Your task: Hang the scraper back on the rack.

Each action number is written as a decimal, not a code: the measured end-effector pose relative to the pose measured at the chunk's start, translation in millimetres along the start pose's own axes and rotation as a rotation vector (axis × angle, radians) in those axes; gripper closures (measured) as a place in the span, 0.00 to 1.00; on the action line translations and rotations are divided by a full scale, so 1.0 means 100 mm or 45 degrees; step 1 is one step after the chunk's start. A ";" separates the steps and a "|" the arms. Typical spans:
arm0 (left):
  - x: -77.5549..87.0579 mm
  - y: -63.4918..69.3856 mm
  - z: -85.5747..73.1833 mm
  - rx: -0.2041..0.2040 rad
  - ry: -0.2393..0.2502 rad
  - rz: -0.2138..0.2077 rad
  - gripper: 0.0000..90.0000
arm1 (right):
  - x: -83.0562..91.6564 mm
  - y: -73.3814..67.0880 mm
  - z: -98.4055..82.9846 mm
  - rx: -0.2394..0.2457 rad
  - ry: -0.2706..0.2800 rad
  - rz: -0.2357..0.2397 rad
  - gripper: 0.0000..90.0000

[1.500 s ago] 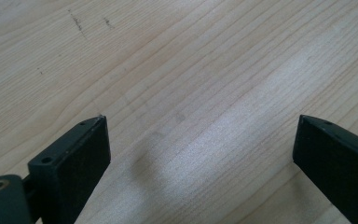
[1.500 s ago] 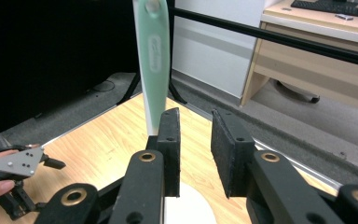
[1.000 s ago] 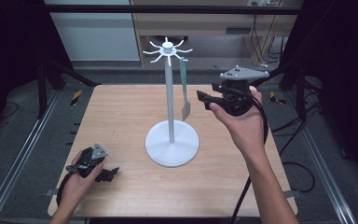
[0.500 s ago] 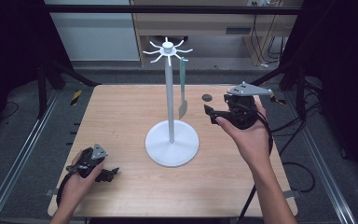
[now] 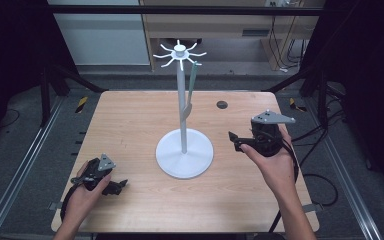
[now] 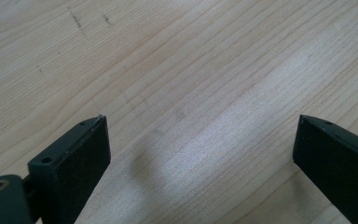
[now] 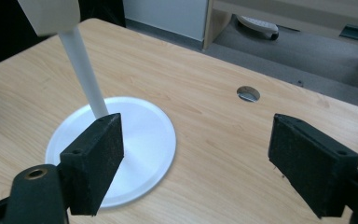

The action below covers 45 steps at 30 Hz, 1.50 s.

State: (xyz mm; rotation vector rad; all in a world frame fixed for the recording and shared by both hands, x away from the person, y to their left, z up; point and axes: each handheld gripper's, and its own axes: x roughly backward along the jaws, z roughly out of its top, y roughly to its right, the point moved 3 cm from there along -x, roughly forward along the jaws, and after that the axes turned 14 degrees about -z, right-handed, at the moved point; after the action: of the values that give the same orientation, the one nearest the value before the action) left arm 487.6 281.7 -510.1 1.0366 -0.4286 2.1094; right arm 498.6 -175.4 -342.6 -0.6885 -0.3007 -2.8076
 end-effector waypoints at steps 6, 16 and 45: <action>0.00 0.00 0.00 -0.001 0.001 0.001 0.04 | -0.07 0.01 -0.24 -0.009 -0.031 -0.011 0.17; 0.00 0.00 0.00 -0.001 0.001 0.003 0.04 | -0.20 0.02 -0.65 -0.062 -0.099 -0.010 0.14; 0.00 0.00 0.01 0.000 0.007 0.003 0.04 | -0.68 -0.09 -1.22 -0.170 -0.240 0.011 0.15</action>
State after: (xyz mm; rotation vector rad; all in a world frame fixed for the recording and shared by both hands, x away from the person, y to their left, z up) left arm 488.1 281.5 -509.7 1.0304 -0.4276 2.1142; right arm 502.2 -185.8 -481.9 -0.9851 -0.1427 -2.7777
